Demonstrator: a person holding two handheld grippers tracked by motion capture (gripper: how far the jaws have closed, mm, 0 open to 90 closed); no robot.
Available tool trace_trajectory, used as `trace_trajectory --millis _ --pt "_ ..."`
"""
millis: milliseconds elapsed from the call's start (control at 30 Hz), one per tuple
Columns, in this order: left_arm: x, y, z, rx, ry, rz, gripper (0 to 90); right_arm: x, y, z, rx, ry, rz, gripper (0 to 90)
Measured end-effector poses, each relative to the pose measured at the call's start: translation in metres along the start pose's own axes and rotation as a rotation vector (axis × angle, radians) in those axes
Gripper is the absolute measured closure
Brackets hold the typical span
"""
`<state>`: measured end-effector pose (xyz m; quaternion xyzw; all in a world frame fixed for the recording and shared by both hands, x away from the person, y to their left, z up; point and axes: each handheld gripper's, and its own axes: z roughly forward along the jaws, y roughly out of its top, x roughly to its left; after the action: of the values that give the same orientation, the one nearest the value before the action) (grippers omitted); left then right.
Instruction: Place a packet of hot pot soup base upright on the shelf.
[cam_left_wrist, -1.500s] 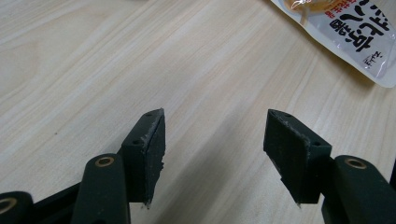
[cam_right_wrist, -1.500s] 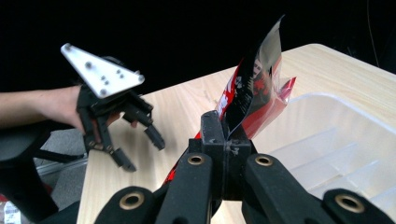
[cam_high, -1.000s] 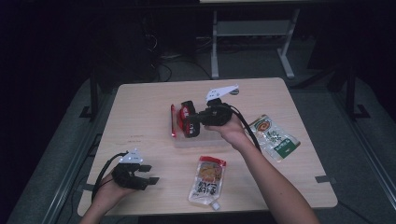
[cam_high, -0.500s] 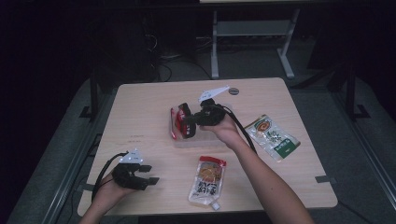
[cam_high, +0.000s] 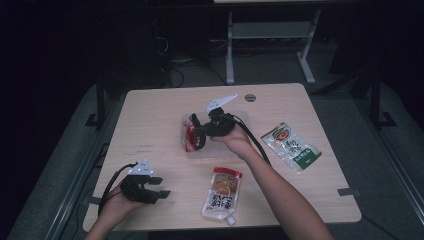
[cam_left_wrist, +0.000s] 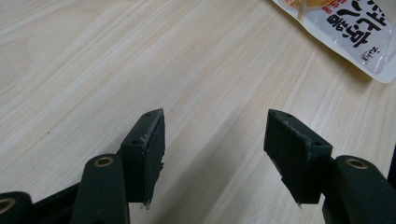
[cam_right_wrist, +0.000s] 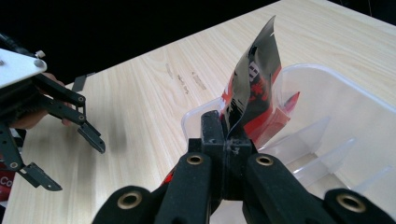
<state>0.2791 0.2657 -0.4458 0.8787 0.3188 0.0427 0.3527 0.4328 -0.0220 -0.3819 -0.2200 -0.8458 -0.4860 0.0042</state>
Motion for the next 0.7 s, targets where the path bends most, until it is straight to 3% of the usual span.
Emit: trace_trajectory --millis 133,267,467,700 --pt "0.0006 -0.0002 -0.0001 0.004 -0.003 -0.001 38.3 0.0014 0.0009 0.0044 0.013 -0.011 -0.006 88.8" --pt "0.0005 -0.0003 0.0000 0.000 -0.002 0.000 38.3 0.0011 0.0017 0.0055 0.006 -0.006 0.006 82.3" --pt "0.0007 -0.0002 -0.0002 0.002 0.000 0.000 38.2 0.0029 0.0022 0.0020 0.012 -0.029 0.021 60.1" --pt "0.0006 0.0003 -0.0006 0.004 0.003 0.004 38.2 0.0096 0.0051 -0.0029 0.010 -0.031 0.010 44.5"
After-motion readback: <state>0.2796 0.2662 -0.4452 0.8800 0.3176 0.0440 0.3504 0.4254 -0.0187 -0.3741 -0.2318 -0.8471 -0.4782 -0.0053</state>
